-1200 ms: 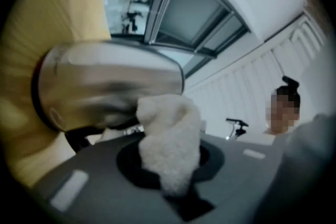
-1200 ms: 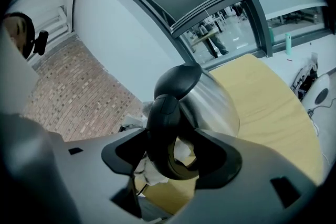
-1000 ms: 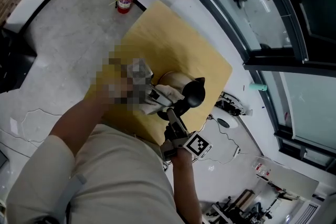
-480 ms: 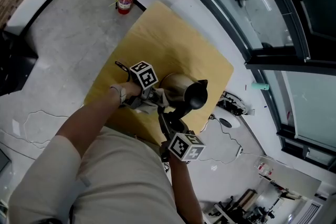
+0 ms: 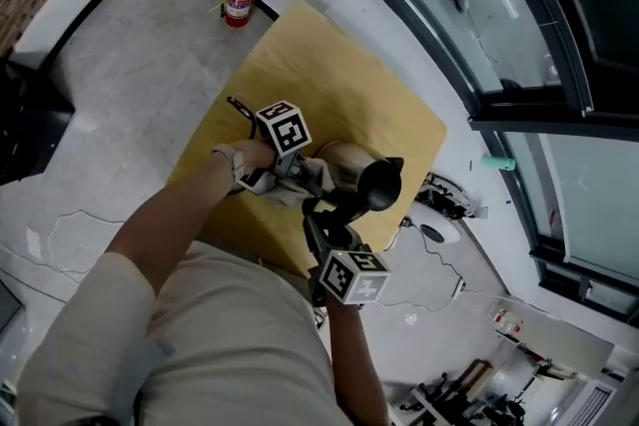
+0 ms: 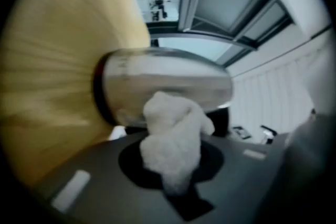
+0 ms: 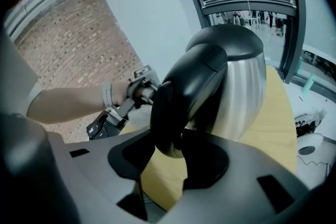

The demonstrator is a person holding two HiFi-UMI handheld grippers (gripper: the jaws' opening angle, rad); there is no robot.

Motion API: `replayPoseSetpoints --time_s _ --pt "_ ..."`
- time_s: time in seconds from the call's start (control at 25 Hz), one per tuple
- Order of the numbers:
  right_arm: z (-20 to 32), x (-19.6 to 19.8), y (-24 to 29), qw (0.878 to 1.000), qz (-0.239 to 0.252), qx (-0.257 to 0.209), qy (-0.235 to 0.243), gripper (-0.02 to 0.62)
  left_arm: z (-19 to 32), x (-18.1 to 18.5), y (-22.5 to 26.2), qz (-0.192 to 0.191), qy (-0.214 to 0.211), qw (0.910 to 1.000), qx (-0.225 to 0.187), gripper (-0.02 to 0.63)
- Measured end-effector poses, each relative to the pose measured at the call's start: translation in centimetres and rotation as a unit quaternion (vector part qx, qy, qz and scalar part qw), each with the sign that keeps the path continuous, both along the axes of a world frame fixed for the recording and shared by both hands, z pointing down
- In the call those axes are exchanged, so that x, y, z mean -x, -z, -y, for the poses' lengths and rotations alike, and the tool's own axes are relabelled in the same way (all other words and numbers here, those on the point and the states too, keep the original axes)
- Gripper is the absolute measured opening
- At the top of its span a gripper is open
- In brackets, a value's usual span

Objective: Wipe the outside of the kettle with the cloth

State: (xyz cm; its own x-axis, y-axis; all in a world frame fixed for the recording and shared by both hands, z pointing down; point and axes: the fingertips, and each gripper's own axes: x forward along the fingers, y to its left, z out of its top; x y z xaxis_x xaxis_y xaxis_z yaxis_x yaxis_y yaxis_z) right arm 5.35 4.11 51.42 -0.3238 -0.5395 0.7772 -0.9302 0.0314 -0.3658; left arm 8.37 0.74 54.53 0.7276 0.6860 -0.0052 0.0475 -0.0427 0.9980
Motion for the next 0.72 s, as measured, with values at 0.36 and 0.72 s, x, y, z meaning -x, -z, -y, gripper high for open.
replayPoseSetpoints --time_s 0.36,0.72 --pt "-0.6 1.5 -0.7 0.998 -0.027 0.012 0.050 0.164 0.2 0.6 -7.0 0.159 -0.101 0.9579 -0.217 0.066" --pt "-2.2 2.3 -1.3 0.982 -0.065 0.057 0.170 0.158 3.2 -0.1 -6.8 0.163 -0.202 0.8924 -0.370 0.067"
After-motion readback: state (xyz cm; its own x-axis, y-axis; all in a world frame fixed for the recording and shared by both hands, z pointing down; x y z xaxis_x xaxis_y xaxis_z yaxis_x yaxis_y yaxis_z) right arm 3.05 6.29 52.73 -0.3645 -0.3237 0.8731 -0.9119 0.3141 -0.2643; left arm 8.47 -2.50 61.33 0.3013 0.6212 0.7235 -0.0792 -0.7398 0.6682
